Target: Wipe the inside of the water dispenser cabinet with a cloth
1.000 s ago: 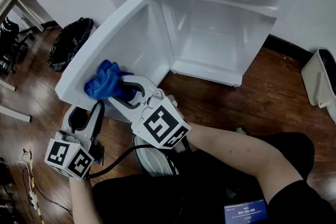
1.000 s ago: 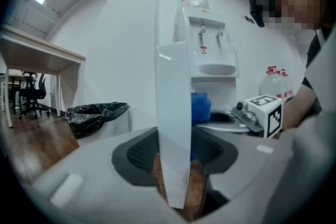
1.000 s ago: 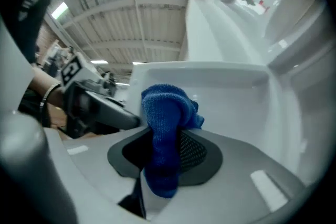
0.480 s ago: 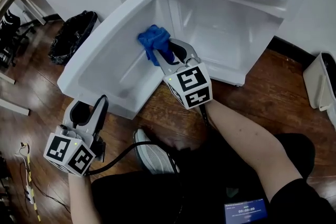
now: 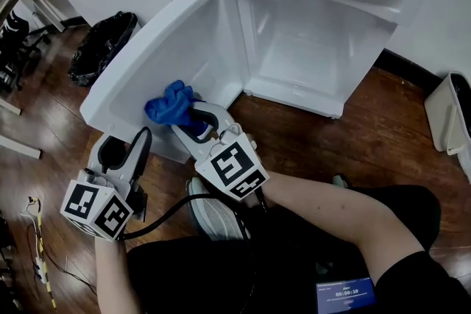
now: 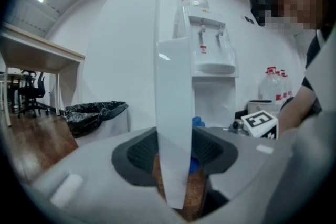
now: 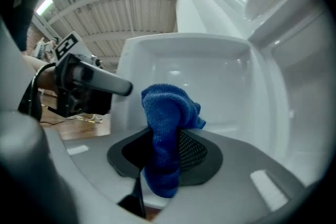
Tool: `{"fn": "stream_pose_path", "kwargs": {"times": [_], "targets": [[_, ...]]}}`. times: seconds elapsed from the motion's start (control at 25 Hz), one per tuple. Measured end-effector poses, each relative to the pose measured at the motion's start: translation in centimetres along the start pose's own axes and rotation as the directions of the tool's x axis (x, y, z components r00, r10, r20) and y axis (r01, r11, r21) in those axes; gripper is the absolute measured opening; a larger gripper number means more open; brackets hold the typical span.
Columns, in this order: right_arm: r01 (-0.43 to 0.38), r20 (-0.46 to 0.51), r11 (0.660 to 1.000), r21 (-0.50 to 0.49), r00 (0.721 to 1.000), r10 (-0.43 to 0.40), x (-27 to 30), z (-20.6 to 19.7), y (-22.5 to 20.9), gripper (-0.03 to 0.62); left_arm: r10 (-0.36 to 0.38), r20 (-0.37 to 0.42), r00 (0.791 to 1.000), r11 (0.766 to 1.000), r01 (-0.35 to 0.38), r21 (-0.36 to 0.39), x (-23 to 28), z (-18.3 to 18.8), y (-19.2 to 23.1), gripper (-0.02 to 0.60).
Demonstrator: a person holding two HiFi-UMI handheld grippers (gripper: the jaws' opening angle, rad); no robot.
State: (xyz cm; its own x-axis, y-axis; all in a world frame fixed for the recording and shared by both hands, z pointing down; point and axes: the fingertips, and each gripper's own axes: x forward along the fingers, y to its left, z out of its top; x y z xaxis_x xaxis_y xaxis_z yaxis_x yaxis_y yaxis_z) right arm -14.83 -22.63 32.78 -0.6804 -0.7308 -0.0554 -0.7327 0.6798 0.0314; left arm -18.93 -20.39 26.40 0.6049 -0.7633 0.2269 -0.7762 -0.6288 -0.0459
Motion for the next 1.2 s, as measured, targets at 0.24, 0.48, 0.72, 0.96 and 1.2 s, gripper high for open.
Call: {"fn": "stream_pose_path", "kwargs": {"times": [0.24, 0.48, 0.72, 0.96, 1.2], "targets": [[-0.157, 0.019, 0.982, -0.101, 0.987, 0.16, -0.2, -0.6, 2.8, 0.124, -0.004, 0.002, 1.0, 1.0, 0.004, 0.001, -0.1, 0.0, -0.1, 0.198], [0.019, -0.033, 0.997, -0.076, 0.999, -0.022, -0.6, -3.9, -4.7, 0.124, -0.006, -0.001, 1.0, 1.0, 0.006, 0.001, 0.0, 0.0, -0.2, 0.198], [0.251, -0.097, 0.96, -0.121, 0.96, -0.263, -1.8, -5.9, -13.2, 0.123, -0.006, -0.008, 1.0, 1.0, 0.006, 0.013, 0.0, 0.0, -0.3, 0.198], [0.328, -0.122, 0.94, -0.091, 0.933, -0.337, -2.1, -7.5, -13.0, 0.124, -0.016, -0.019, 1.0, 1.0, 0.016, 0.024, 0.0, -0.1, -0.5, 0.196], [0.187, -0.12, 0.982, 0.014, 0.976, -0.184, -0.6, -8.2, -5.4, 0.124, -0.002, -0.017, 1.0, 1.0, 0.002, 0.017, 0.0, -0.1, -0.2, 0.198]]}}
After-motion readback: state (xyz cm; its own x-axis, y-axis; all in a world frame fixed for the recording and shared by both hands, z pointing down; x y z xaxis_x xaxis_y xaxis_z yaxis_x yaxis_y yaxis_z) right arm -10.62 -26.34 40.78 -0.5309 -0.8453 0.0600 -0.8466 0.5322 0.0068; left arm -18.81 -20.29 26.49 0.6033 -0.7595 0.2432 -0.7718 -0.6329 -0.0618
